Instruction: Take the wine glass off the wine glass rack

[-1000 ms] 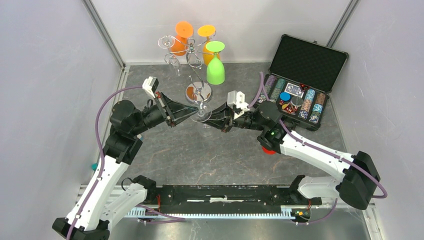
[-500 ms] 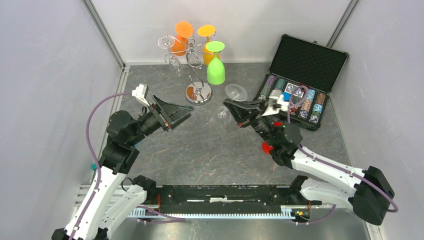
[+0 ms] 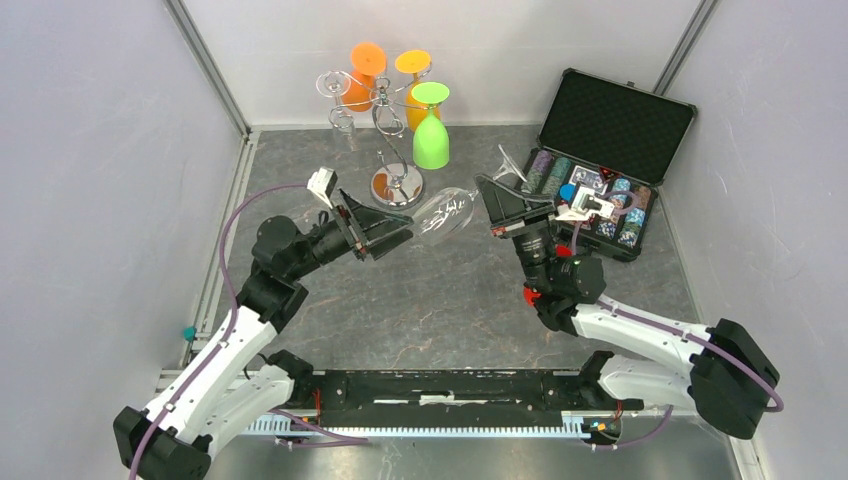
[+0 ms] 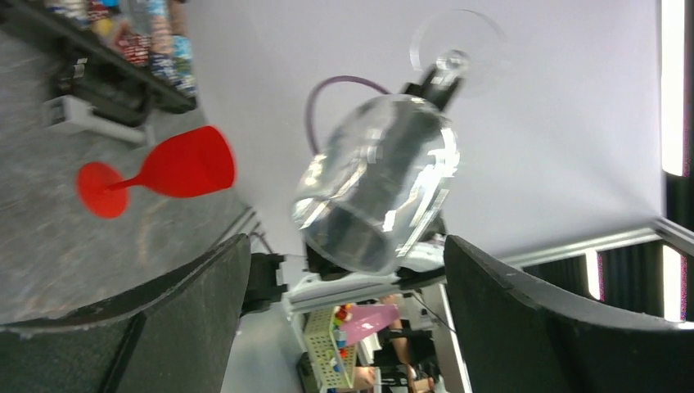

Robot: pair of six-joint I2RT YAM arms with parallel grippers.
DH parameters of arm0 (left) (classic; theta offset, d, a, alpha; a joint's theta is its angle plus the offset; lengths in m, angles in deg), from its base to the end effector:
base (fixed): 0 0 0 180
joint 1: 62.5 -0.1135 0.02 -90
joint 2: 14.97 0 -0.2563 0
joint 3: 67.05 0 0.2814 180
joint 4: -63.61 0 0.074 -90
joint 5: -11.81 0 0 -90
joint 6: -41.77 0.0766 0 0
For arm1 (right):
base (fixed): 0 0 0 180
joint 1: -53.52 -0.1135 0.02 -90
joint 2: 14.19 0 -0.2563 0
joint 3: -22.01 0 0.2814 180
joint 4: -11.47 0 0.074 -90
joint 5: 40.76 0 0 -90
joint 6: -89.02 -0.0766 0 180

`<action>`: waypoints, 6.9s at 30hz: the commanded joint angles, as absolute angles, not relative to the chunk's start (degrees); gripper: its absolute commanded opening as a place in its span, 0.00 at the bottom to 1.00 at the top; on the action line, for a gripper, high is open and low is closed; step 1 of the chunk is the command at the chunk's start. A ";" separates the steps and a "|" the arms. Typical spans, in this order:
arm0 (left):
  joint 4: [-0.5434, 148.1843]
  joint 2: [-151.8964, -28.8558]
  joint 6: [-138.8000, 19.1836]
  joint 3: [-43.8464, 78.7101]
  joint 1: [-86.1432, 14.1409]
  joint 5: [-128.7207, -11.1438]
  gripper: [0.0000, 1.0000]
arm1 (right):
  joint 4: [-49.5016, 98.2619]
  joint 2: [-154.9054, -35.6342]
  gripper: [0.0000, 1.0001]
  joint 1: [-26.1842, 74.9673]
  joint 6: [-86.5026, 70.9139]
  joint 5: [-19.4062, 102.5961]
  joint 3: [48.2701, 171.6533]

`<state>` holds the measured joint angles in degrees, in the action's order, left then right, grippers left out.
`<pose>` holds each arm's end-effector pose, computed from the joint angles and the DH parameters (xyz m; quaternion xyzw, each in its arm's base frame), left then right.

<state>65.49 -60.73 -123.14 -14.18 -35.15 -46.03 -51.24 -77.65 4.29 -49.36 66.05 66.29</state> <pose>0.2110 -0.1551 0.3446 -0.0740 0.6752 -0.6698 0.3000 0.1984 0.1961 0.3518 0.1314 0.3913 0.6460 0.6421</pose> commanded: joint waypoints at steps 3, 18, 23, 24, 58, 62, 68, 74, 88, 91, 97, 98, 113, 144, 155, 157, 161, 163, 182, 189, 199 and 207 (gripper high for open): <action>51.07 -60.87 -131.18 -14.48 -34.73 -43.14 0.88 | -57.09 -78.68 0.00 4.20 -55.84 67.39 67.18; 36.93 -65.94 -141.98 -12.68 -30.48 -47.72 0.55 | -56.34 -81.82 0.00 4.18 -62.35 65.58 68.69; 32.95 -66.94 -146.31 -13.51 -29.56 -51.35 0.37 | -57.63 -82.10 0.00 4.10 -57.33 65.91 68.41; 32.34 -67.23 -146.63 -13.55 -29.38 -51.86 0.35 | -58.64 -82.27 0.00 4.05 -56.22 65.89 68.19; 33.82 -71.33 -136.74 -9.03 -28.84 -48.64 0.30 | -61.33 -82.71 0.00 3.90 -54.15 70.08 62.63; 37.81 -70.46 -134.37 -7.78 -28.83 -48.53 0.07 | -60.61 -82.64 0.00 3.95 -54.41 70.67 62.58; 39.23 -70.14 -133.10 -7.38 -28.81 -49.01 0.02 | -60.58 -83.53 0.00 3.93 -54.15 68.95 62.63; 42.06 -70.07 -130.20 -6.28 -28.84 -49.18 0.02 | -62.27 -84.01 0.17 3.93 -54.22 67.25 61.95; 57.27 -68.81 -116.80 -2.23 -28.82 -53.71 0.02 | -67.09 -82.43 0.68 3.89 -54.68 63.62 57.94; 63.71 -69.30 -111.72 0.38 -28.84 -54.47 0.02 | -63.35 -80.12 0.81 4.07 -54.84 61.67 56.15; 80.38 -72.15 -100.97 7.21 -28.83 -56.58 0.02 | -46.37 -70.90 0.88 4.00 -52.11 57.48 52.92; 84.63 -73.02 -98.49 9.41 -28.74 -56.65 0.02 | -41.30 -68.40 0.88 4.00 -50.64 57.43 52.70; 121.91 -94.94 -75.59 34.90 -16.02 -75.71 0.02 | 30.11 -48.63 0.85 4.06 -21.50 87.69 73.41; 144.92 -139.98 -71.34 77.96 -4.54 -78.46 0.31 | 60.70 -47.57 0.71 4.10 -17.31 97.95 82.41; 137.95 -136.45 -74.01 80.62 -6.41 -77.38 0.49 | 60.02 -48.40 0.71 4.09 -18.08 96.28 82.76; 137.06 -134.66 -74.14 80.16 -7.01 -76.75 0.51 | 59.48 -48.38 0.72 4.04 -18.07 95.74 82.99; 133.50 -128.69 -74.06 76.79 -8.30 -76.05 0.61 | 56.75 -48.12 0.72 4.02 -16.98 92.77 82.89; 130.23 -124.49 -72.95 73.95 -9.03 -75.64 0.67 | 54.77 -47.79 0.72 4.06 -16.07 90.23 82.59; 105.54 -92.38 -80.34 41.58 -41.91 -80.22 1.00 | 48.33 -52.61 0.73 4.01 -16.40 81.31 82.05; 100.20 -96.16 -88.41 40.69 -56.39 -71.78 0.99 | 46.90 -52.96 0.73 4.01 -17.20 79.39 81.68; 86.28 -109.61 -98.63 42.67 -67.40 -53.90 0.79 | 46.64 -52.78 0.72 3.99 -17.55 79.62 81.62; 77.04 -114.92 -103.35 42.34 -68.39 -48.88 0.82 | 46.54 -53.44 0.72 4.01 -17.74 79.39 81.56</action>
<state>86.16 -114.65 -98.77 40.61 -67.95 -54.21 48.17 -53.39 4.13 -17.23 79.65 81.35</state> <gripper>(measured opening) 0.795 0.716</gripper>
